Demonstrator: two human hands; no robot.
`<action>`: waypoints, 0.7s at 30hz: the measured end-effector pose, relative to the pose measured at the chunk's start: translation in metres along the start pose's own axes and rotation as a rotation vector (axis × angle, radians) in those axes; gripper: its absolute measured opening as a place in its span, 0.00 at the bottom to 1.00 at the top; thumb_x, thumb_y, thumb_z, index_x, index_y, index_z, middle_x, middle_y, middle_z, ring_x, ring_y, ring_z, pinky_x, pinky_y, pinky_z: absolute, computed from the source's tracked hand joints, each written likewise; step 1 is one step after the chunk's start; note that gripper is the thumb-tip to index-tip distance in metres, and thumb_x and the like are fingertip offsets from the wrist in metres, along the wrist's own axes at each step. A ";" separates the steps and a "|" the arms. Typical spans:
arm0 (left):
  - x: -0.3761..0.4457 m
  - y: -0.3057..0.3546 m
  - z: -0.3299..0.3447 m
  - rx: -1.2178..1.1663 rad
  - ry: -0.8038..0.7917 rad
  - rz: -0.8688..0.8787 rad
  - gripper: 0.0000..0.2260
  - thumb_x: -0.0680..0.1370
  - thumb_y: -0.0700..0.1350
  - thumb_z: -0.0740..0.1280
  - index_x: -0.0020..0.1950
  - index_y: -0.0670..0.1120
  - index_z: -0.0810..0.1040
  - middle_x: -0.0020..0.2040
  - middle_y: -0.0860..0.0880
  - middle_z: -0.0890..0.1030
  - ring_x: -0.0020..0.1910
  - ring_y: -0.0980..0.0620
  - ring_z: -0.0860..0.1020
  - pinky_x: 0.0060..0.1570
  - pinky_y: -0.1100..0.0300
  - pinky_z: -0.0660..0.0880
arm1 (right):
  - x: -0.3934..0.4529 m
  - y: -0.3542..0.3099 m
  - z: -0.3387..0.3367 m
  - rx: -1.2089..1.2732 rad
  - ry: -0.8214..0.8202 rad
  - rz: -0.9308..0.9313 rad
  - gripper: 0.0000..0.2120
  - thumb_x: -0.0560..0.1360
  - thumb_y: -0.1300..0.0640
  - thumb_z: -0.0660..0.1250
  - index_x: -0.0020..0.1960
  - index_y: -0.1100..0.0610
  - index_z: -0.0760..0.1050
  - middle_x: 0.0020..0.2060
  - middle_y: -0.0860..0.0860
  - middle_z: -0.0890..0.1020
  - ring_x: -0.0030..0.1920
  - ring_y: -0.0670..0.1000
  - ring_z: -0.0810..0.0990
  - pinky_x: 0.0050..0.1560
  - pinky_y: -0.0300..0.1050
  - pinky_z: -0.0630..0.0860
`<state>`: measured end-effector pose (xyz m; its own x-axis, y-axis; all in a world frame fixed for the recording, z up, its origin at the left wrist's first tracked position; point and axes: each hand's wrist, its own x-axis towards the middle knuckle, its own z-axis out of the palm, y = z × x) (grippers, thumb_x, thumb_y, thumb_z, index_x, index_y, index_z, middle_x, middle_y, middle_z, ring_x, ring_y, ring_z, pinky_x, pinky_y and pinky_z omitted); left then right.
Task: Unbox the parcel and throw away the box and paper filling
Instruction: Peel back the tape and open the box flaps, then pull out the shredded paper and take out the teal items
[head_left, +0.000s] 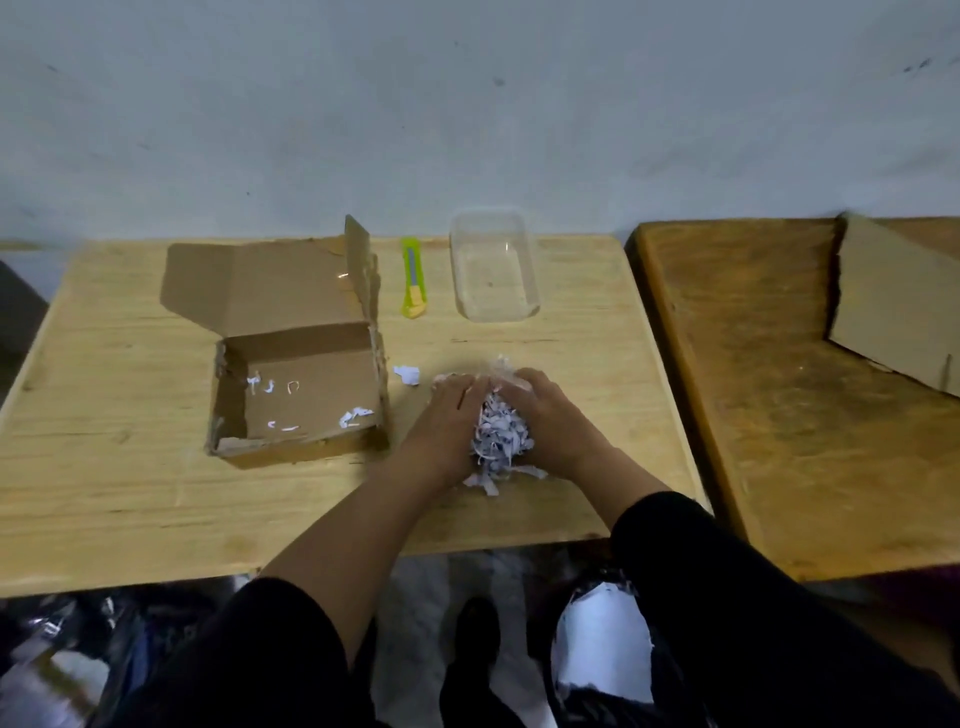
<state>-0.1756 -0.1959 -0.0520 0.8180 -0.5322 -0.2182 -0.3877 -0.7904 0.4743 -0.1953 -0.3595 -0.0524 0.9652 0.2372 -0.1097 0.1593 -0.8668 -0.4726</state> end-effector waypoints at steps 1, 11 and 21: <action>0.000 0.000 -0.002 0.011 -0.005 -0.013 0.45 0.69 0.50 0.73 0.75 0.42 0.48 0.75 0.41 0.54 0.74 0.42 0.52 0.73 0.52 0.53 | 0.000 0.002 0.001 -0.015 0.011 -0.005 0.35 0.66 0.52 0.74 0.69 0.57 0.66 0.65 0.64 0.69 0.61 0.65 0.72 0.59 0.58 0.74; -0.003 0.007 -0.035 -0.072 -0.053 -0.132 0.41 0.71 0.50 0.70 0.76 0.44 0.49 0.77 0.43 0.49 0.76 0.44 0.45 0.74 0.50 0.49 | 0.000 -0.014 -0.048 -0.138 -0.169 0.025 0.57 0.61 0.44 0.77 0.76 0.52 0.43 0.76 0.53 0.54 0.75 0.53 0.53 0.72 0.55 0.61; -0.010 0.012 -0.047 -0.178 0.009 -0.189 0.25 0.81 0.44 0.55 0.75 0.41 0.51 0.77 0.44 0.54 0.76 0.47 0.47 0.74 0.54 0.49 | 0.003 -0.033 -0.044 -0.023 -0.158 0.160 0.30 0.79 0.45 0.54 0.75 0.55 0.48 0.76 0.52 0.55 0.76 0.51 0.53 0.75 0.47 0.55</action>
<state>-0.1683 -0.1865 -0.0042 0.8729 -0.3765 -0.3103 -0.1471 -0.8095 0.5684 -0.1890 -0.3495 0.0018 0.9345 0.1598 -0.3181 0.0130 -0.9083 -0.4181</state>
